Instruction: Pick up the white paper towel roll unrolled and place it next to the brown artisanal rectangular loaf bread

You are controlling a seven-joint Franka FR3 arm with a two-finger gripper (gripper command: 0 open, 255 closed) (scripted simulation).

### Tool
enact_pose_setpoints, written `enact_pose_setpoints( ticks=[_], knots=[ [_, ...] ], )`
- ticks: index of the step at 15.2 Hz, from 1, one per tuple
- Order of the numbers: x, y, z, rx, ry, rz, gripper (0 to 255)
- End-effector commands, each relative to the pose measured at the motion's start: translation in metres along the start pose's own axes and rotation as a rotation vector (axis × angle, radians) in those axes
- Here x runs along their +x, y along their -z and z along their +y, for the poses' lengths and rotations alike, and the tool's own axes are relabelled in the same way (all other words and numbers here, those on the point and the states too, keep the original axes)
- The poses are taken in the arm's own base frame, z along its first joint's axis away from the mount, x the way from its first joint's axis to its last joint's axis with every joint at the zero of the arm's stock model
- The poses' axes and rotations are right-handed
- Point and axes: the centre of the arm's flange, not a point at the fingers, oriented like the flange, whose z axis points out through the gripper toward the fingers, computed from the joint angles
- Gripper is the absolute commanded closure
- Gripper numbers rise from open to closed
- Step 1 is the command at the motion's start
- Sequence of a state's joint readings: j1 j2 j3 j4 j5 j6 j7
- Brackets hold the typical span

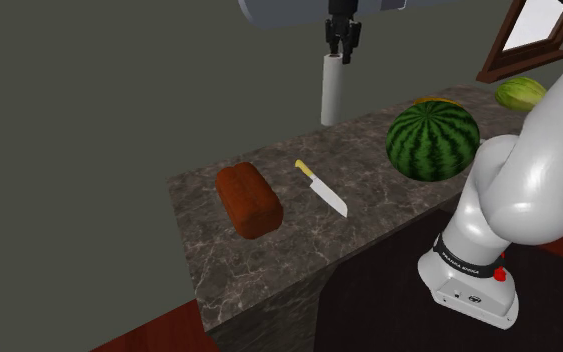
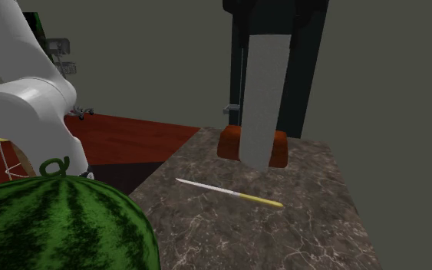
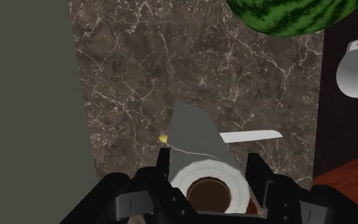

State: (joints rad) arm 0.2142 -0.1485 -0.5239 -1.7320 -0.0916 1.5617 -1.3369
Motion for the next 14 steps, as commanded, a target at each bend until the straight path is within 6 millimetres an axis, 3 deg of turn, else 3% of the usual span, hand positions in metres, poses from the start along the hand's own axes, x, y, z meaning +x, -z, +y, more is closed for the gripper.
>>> enact_pose_setpoints(
  ticks=[1, 14],
  knots=[
    [0.020, 0.003, -0.019, -0.001, -0.002, -0.001, 255],
    [0.139, 0.036, -0.138, -0.001, -0.002, -0.001, 255]
  ],
)
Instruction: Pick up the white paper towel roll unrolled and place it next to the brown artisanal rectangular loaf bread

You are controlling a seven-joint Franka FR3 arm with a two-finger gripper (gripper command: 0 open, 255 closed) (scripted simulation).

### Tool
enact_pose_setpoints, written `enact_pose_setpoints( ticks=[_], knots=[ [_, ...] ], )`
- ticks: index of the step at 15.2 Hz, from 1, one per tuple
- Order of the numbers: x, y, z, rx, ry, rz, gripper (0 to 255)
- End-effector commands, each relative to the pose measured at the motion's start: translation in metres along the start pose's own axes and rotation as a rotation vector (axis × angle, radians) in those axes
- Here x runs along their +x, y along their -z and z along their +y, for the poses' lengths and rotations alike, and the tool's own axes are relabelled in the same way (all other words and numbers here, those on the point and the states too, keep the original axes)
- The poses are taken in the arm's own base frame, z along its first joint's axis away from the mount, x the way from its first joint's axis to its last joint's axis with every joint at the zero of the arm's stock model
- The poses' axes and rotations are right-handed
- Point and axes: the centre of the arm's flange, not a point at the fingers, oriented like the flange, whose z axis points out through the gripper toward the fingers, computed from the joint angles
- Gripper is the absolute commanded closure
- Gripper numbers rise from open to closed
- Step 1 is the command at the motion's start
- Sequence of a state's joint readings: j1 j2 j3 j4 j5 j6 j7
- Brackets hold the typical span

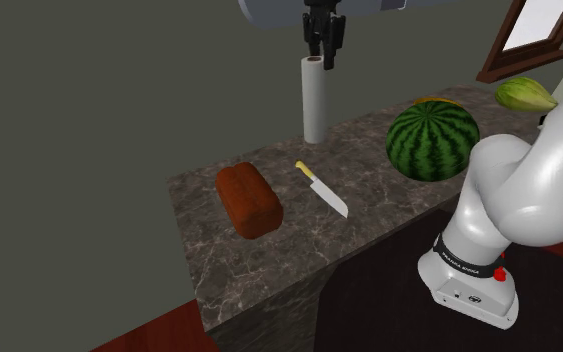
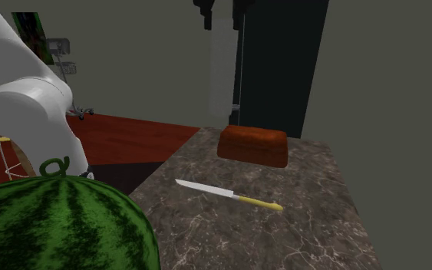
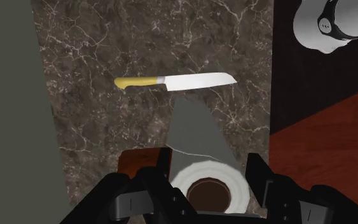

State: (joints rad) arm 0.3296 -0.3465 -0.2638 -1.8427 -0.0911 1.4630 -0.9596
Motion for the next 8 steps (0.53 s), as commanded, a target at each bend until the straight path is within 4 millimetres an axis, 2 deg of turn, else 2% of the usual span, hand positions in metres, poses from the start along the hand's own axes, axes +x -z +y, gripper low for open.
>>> enact_pose_setpoints(
  ticks=[1, 8],
  knots=[
    [0.016, 0.003, -0.018, 0.000, -0.002, 0.000, 255],
    [0.081, 0.020, -0.082, 0.000, -0.002, 0.000, 255]
  ],
)
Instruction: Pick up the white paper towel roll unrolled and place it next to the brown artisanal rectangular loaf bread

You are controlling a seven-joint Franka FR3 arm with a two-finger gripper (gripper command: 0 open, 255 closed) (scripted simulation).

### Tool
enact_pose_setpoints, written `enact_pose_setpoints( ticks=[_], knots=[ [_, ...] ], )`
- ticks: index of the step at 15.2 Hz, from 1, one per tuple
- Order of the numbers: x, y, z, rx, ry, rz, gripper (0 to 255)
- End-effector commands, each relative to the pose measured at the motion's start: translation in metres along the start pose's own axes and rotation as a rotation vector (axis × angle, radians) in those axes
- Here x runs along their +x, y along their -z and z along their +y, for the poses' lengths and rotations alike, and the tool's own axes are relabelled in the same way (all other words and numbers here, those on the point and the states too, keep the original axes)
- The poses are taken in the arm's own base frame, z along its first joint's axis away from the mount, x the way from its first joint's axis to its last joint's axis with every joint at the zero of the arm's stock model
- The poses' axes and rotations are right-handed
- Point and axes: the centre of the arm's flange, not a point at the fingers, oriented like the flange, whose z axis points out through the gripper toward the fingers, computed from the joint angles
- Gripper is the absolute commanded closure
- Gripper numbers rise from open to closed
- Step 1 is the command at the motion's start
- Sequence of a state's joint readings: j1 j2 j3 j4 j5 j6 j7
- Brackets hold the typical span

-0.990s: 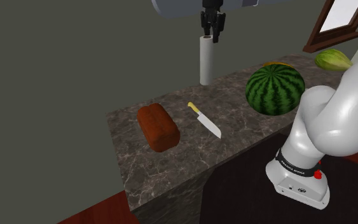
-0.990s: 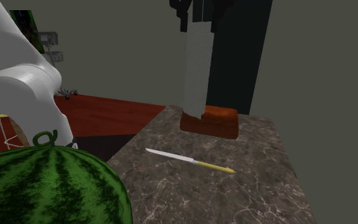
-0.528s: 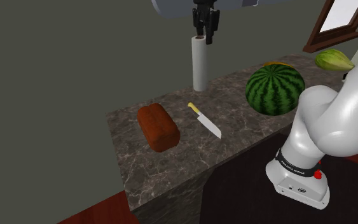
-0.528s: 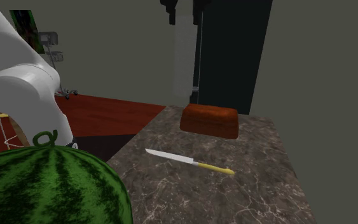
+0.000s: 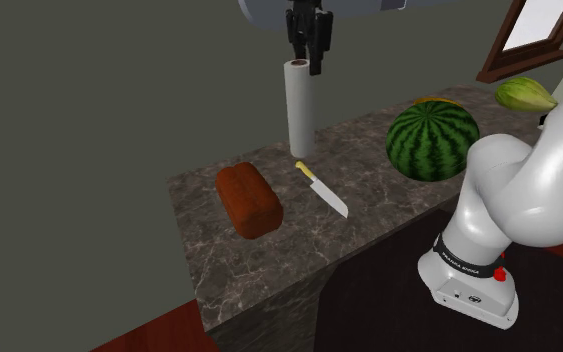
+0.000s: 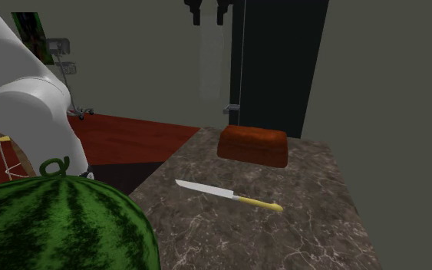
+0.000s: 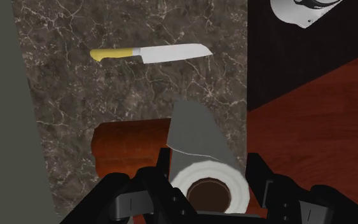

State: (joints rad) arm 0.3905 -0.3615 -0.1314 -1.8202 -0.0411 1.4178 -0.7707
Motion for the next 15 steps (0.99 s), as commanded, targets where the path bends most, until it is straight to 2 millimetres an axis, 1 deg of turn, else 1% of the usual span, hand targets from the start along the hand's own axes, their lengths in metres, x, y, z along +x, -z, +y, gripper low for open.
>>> enact_pose_setpoints(
  ticks=[1, 7, 15],
  knots=[
    [0.020, 0.006, -0.021, 0.000, -0.001, 0.000, 255],
    [0.073, 0.020, -0.074, 0.000, -0.001, 0.000, 255],
    [0.075, -0.022, -0.073, 0.000, -0.001, 0.000, 255]
  ],
)
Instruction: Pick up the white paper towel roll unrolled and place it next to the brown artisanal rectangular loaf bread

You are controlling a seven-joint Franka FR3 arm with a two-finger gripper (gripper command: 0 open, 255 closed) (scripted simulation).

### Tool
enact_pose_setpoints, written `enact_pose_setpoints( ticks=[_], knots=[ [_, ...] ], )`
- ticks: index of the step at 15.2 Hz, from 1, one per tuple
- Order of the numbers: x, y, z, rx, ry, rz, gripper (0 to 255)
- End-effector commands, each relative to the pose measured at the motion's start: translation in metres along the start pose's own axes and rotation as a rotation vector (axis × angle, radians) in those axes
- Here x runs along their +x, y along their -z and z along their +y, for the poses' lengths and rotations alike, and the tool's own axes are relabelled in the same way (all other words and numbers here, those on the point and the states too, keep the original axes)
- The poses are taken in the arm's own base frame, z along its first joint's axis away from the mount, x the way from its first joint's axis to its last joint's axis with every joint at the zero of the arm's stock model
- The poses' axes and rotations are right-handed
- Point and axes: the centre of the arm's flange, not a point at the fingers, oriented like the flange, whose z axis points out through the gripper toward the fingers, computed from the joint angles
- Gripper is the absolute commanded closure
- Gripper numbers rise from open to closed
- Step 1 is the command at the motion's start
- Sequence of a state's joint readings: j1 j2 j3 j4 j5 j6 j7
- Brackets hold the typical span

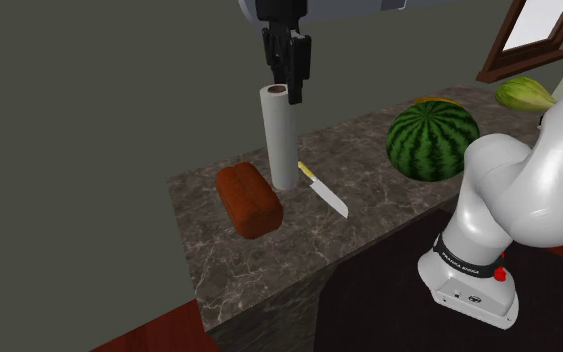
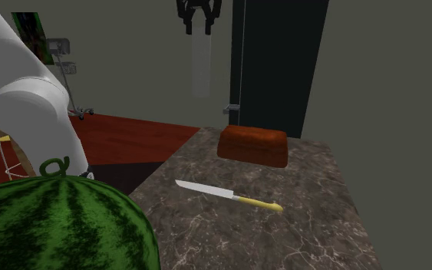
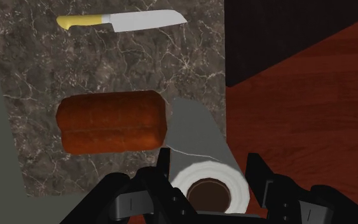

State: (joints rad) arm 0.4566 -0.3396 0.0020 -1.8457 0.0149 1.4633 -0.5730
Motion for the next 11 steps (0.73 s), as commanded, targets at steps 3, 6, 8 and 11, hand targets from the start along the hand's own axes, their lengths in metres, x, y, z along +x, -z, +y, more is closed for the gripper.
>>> enact_pose_setpoints(
  ticks=[3, 6, 8, 11],
  knots=[
    [0.000, -0.022, 0.000, 0.000, 0.000, 0.001, 255],
    [0.000, -0.038, 0.001, 0.000, 0.000, 0.001, 255],
    [0.000, -0.048, 0.001, 0.000, 0.000, 0.001, 255],
    [0.001, -0.064, 0.002, 0.000, 0.000, 0.001, 255]
  ],
)
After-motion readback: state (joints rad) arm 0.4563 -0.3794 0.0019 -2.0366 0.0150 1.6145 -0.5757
